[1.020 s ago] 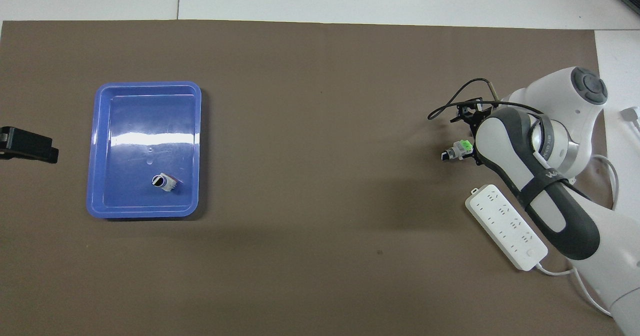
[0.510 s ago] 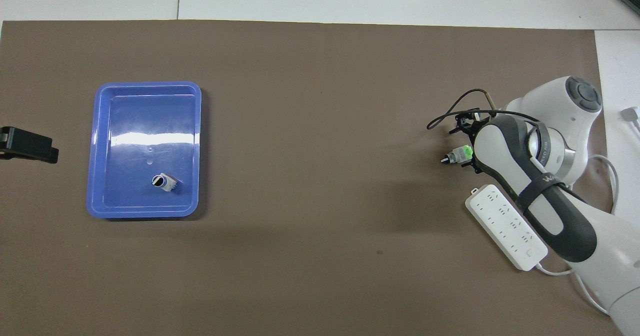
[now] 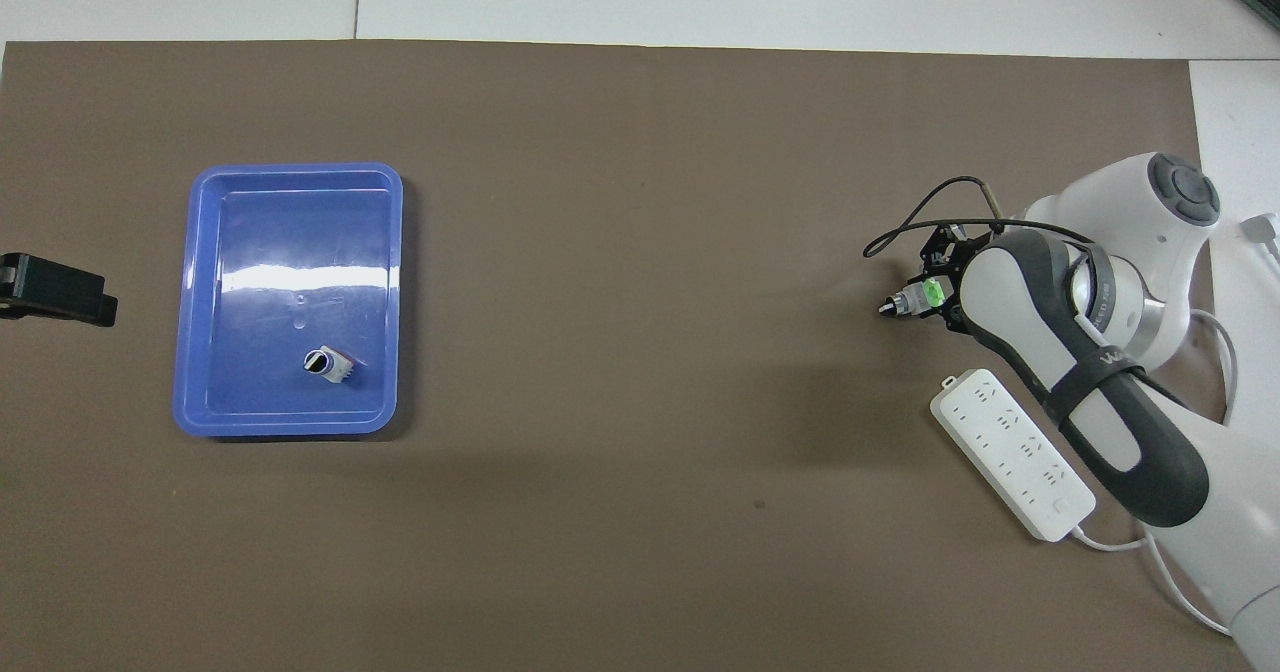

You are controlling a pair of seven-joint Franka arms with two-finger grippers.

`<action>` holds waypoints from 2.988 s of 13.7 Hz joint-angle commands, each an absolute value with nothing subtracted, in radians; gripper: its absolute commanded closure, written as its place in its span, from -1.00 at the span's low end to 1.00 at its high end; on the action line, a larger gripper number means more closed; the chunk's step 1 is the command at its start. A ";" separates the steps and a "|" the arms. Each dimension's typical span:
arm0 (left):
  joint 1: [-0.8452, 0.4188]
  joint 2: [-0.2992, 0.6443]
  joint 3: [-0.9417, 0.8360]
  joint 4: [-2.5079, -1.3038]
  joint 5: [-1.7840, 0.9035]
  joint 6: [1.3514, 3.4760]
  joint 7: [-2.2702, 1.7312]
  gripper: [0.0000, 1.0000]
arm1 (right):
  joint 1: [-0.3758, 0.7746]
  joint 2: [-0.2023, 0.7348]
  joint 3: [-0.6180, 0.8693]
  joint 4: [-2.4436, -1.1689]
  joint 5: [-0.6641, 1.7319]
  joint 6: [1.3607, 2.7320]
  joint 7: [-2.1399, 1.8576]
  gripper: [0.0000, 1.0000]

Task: Turn and place switch with both arms
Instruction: 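Lift the switch with the right gripper while the left gripper approaches, then carry the switch toward the left gripper above the blue tray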

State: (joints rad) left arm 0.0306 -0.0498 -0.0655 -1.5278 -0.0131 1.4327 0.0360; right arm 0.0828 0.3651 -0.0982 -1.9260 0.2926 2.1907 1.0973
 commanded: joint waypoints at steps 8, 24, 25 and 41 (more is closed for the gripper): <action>0.034 -0.074 -0.074 -1.554 0.003 1.431 0.026 -1.00 | 0.086 0.275 -0.045 -1.752 0.903 1.843 0.997 1.00; -0.119 -0.071 -0.118 -1.555 -0.349 1.538 -0.342 -1.00 | 0.217 0.210 0.187 -1.661 1.209 1.935 1.368 1.00; -0.132 -0.069 -0.118 -1.555 -0.415 1.574 -0.421 -1.00 | 0.265 0.216 0.186 -1.663 1.168 1.977 1.370 1.00; -0.249 -0.155 -0.121 -1.790 -0.520 1.914 -0.641 0.41 | 0.293 0.227 0.187 -1.663 1.157 2.048 1.378 1.00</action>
